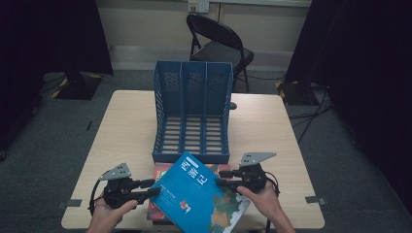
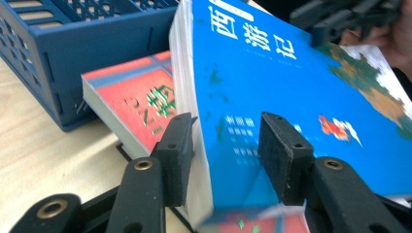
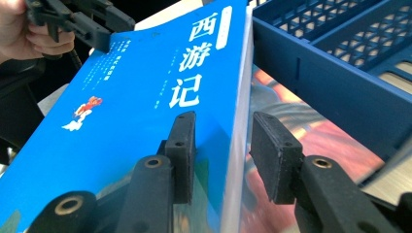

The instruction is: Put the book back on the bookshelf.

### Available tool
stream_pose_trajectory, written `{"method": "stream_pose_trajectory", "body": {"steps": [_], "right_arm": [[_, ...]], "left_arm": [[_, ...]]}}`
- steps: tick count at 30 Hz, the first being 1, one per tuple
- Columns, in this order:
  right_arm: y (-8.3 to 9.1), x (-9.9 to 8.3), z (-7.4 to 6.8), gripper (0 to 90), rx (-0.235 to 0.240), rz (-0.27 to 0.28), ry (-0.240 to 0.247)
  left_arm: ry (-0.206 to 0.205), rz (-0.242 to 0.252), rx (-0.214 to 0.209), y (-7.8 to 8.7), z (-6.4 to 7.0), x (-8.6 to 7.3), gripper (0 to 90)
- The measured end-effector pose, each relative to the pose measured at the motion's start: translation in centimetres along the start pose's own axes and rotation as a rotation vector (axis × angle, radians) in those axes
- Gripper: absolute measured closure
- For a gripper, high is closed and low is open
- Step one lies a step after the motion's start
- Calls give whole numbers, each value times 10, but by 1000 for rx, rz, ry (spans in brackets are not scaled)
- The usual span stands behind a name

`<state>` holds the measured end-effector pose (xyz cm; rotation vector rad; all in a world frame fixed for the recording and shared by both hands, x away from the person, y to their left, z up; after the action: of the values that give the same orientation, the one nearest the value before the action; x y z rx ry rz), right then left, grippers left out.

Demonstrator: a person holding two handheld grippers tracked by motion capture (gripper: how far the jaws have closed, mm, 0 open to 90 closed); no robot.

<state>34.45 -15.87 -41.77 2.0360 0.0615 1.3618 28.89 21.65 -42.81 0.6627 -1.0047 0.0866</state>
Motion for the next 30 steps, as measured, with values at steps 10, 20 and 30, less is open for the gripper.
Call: {"method": "stream_pose_trajectory", "body": {"steps": [10, 20, 30], "right_arm": [[-7, -1, 0, 665, 18, 9, -23], [-6, -1, -2, 674, 11, 0, -22], [9, -16, -10, 665, -10, 21, -64]], "left_arm": [[24, -33, 47, 18, 5, -36, 565], [19, -60, 38, 10, 3, -33, 559], [37, -33, 66, -2, -16, -19, 551]]}}
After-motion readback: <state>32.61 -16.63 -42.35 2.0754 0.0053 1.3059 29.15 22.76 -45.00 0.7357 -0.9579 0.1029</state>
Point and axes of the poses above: each handheld gripper's, and its own axes: y roughly backward along the jaws, x roughly out of its top, z roughly to its right, the point moved 1 cm from there along -y, roughly forward along the jaws, and after that the axes turned 4 degrees about -x, right-handed, at the moved point
